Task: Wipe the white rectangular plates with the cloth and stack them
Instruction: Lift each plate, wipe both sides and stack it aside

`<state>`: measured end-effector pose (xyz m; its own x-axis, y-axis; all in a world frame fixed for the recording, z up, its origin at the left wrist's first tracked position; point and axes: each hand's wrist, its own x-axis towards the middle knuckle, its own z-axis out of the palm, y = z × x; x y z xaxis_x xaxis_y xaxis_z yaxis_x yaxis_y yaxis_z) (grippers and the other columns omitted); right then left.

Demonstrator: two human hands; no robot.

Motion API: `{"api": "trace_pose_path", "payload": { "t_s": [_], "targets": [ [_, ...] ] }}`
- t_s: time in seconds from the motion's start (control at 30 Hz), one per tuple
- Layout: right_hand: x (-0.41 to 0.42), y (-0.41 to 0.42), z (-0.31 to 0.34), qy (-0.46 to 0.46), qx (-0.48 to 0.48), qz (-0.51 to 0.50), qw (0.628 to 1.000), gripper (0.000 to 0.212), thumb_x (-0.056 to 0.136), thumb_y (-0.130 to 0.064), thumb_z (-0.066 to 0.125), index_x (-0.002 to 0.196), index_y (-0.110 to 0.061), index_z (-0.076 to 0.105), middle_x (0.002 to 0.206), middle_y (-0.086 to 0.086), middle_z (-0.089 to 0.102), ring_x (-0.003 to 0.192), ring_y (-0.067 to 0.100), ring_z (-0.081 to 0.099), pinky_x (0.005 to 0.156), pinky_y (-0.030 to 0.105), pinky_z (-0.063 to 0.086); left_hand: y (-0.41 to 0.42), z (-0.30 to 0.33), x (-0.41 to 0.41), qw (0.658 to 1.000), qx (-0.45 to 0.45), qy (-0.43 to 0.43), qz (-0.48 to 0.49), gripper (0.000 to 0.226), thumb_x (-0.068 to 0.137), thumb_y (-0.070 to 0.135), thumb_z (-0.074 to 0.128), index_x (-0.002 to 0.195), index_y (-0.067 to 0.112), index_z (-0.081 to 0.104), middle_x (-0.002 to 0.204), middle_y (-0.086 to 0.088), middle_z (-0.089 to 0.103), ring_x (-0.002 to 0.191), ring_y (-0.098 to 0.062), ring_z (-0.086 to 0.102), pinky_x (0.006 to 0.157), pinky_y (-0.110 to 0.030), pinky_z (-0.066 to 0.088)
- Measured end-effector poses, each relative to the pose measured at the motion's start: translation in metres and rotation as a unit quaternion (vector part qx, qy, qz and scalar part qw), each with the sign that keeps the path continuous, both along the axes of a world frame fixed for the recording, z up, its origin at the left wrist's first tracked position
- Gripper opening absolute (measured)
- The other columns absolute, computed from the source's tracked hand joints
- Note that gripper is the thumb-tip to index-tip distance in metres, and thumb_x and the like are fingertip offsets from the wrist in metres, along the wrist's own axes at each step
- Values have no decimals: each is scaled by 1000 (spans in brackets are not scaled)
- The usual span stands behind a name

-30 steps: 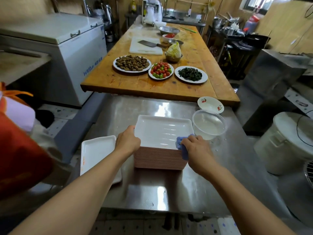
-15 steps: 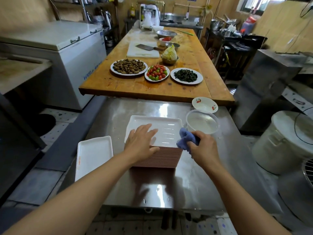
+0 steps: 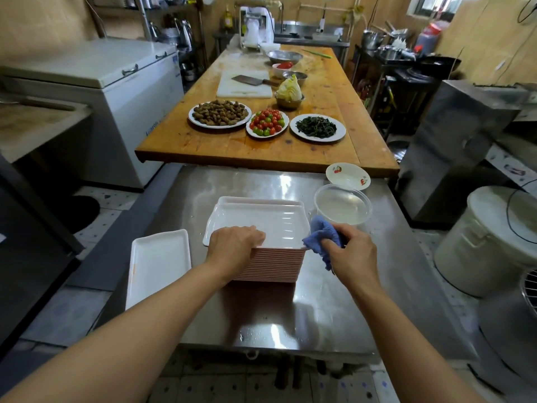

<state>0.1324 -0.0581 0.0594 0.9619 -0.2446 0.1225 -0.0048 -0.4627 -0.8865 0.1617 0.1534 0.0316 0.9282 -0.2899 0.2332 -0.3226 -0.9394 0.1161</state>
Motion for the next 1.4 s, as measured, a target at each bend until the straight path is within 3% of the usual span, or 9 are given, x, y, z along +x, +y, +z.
{"api": "trace_pose_path", "payload": {
  "t_s": [0.2, 0.33, 0.47, 0.6, 0.67, 0.8, 0.97, 1.17, 1.4],
  "targets": [
    [-3, 7, 20, -76, 0, -23, 997, 8, 91, -20, 60, 94, -28, 62, 73, -12, 61, 67, 8, 62, 56, 18, 52, 2, 43, 2, 998, -35, -54, 0, 11, 88, 18, 56, 94, 23, 64, 84, -1, 69, 81, -28, 64, 56, -29, 31],
    [-3, 21, 48, -159, 14, -36, 987, 17, 90, -16, 60, 94, -33, 59, 75, -26, 54, 77, -14, 57, 58, 2, 45, 10, 74, -5, 982, -181, -21, 60, 11, 88, 29, 60, 96, 22, 63, 85, -1, 67, 78, -24, 60, 59, -29, 34],
    [-1, 43, 69, -189, 34, -20, 981, 22, 88, -10, 61, 99, -29, 64, 80, -22, 60, 79, -13, 58, 63, 2, 44, 30, 104, -20, 917, -388, 45, 77, 20, 89, 19, 62, 108, 16, 65, 93, 1, 68, 85, -17, 63, 76, -30, 50],
    [-3, 73, 84, -196, 34, 18, 980, 27, 89, -9, 60, 113, -18, 66, 96, 3, 69, 86, 15, 64, 74, 28, 55, 55, 113, -42, 811, -563, 141, 76, 22, 92, 13, 58, 113, 11, 61, 95, -3, 70, 83, -14, 68, 65, -19, 54],
    [-3, 89, 95, -222, 4, 30, 975, 31, 87, -7, 61, 117, -16, 66, 105, 4, 69, 93, 16, 62, 82, 33, 52, 67, 114, -53, 769, -612, 168, 79, 23, 92, 12, 58, 115, 11, 61, 98, -8, 71, 85, -20, 70, 67, -26, 58],
    [1, 122, 117, -285, -111, 116, 945, 41, 78, 3, 65, 117, -10, 65, 116, 6, 65, 107, 22, 54, 93, 25, 38, 84, 113, -67, 741, -644, 174, 76, 27, 91, 11, 59, 117, 10, 58, 103, -14, 70, 93, -29, 69, 80, -43, 56],
    [12, 156, 117, -238, -296, 228, 897, 54, 94, -22, 48, 145, -17, 32, 153, 5, 27, 142, 23, 19, 117, 34, 10, 90, 116, -79, 701, -685, 192, 44, 25, 90, 7, 57, 115, 11, 58, 105, -17, 69, 93, -30, 68, 79, -38, 58],
    [16, 153, 108, -249, -330, 218, 884, 57, 92, -35, 30, 147, -22, 27, 145, 4, 36, 133, 21, 30, 114, 38, 15, 88, 114, -86, 679, -710, 182, 41, 26, 90, 2, 55, 116, 3, 57, 105, -23, 67, 90, -32, 65, 78, -39, 56],
    [16, 120, 94, -212, -233, 149, 937, 57, 91, -27, 31, 144, -6, 31, 145, 12, 36, 134, 24, 30, 112, 30, 17, 74, 108, -84, 645, -742, 177, 41, 22, 90, 3, 55, 111, 4, 58, 92, -14, 69, 75, -23, 69, 67, -36, 60]
  ]
}}
